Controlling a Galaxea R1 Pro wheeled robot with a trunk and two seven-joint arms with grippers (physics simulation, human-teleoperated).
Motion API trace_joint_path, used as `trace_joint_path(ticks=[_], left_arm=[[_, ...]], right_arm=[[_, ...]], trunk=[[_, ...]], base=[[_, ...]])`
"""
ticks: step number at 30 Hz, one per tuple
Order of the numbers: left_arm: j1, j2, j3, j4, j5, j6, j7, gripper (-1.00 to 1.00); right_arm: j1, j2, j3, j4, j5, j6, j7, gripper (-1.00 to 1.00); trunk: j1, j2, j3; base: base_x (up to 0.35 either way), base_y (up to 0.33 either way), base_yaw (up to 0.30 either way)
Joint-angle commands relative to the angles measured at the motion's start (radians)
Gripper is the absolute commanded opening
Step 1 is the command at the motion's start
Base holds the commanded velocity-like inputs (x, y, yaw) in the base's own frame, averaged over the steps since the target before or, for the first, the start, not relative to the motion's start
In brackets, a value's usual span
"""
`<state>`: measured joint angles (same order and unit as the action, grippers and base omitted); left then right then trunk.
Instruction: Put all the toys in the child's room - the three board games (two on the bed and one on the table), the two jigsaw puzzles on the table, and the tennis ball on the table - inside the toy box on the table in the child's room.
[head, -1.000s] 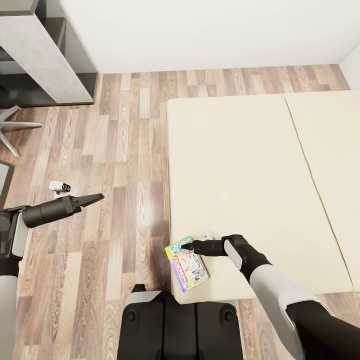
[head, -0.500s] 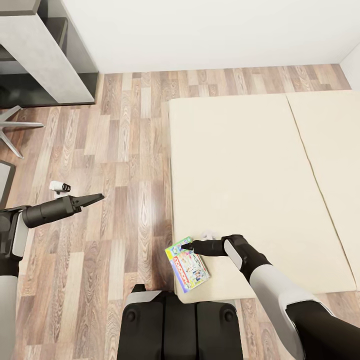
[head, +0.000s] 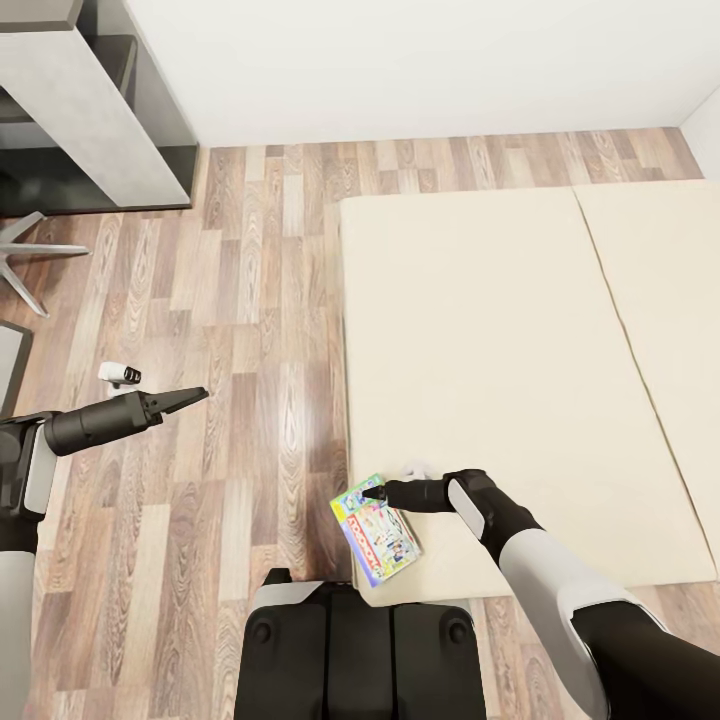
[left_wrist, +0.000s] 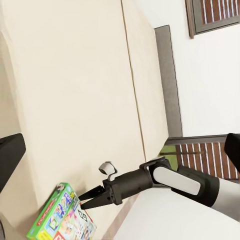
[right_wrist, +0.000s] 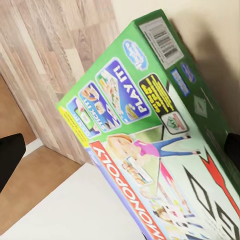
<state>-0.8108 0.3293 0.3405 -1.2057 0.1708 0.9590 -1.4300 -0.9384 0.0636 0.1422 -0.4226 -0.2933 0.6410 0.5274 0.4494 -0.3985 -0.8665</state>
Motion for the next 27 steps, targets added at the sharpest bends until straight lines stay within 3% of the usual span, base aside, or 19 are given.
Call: trace_joint_path(ticks=[1, 27], left_arm=[[0.000, 0.000, 0.000, 0.000, 0.001, 0.010, -0.003, 1.00], [0.000, 0.001, 0.001, 0.000, 0.001, 0.010, -0.003, 1.00]], right_arm=[[0.000, -0.001, 0.004, -0.001, -0.006, 0.005, -0.001, 1.00], [0.000, 0.001, 0.004, -0.001, -0.006, 0.005, -0.001, 1.00]], trunk=[[0.001, -0.002, -0.001], [0.001, -0.002, -0.001]], base=[[0.000, 0.023, 0.000], [0.000, 0.039, 0.000]])
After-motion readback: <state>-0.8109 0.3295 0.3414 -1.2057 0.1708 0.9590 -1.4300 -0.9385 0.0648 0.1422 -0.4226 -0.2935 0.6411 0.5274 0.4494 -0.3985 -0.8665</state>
